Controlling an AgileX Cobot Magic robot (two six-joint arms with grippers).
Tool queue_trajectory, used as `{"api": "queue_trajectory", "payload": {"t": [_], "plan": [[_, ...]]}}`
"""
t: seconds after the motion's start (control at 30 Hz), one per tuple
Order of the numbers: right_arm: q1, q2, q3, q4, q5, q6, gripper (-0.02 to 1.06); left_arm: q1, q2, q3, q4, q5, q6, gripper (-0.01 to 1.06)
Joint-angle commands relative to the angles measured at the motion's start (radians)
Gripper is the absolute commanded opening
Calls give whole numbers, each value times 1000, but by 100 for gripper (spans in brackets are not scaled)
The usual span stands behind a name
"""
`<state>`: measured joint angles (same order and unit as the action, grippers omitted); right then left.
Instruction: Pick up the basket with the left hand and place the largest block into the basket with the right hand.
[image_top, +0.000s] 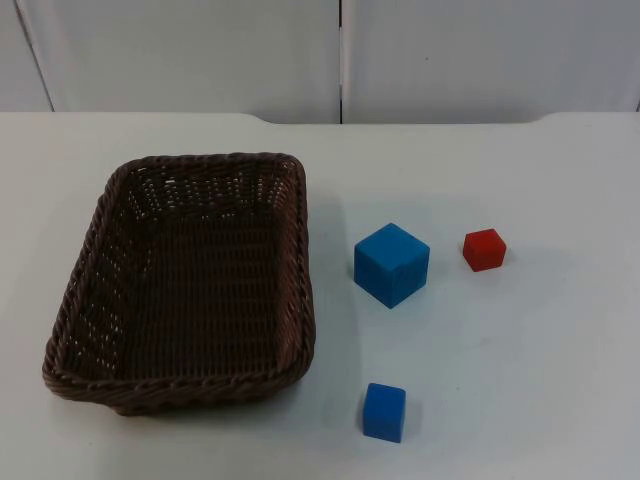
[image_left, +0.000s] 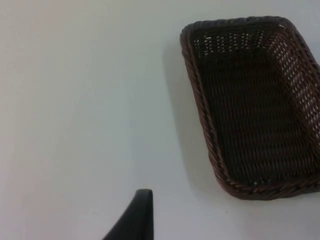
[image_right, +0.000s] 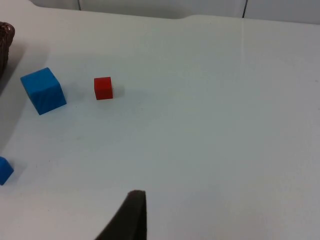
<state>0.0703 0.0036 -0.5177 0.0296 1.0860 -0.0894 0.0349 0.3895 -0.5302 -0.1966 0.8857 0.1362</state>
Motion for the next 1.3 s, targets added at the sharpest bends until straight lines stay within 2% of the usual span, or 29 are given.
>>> {"api": "queue_trajectory", "payload": {"t": [0.0,0.23,0.4,0.67,1.03,1.27], "plan": [[-6,-4,2,-5,-8,-8,105,-6,70,-4,-52,-47,40,105],[-6,-4,2,-5,-8,-8,105,-6,198,-4,-135,-106,122,105],[-6,-4,2,-5,-8,-8,105,-6,353,-4,-244,-168,244,105],[-6,-4,2,-5,-8,-8,105,-6,493,-4,-352,-230,353,105],[-6,-4,2,-5,-8,-8,105,-6,614,-6,-426,-308,421,105],[-6,-4,2,-5,-8,-8,105,-6,746,-99,-429,-316,426,105]]}}
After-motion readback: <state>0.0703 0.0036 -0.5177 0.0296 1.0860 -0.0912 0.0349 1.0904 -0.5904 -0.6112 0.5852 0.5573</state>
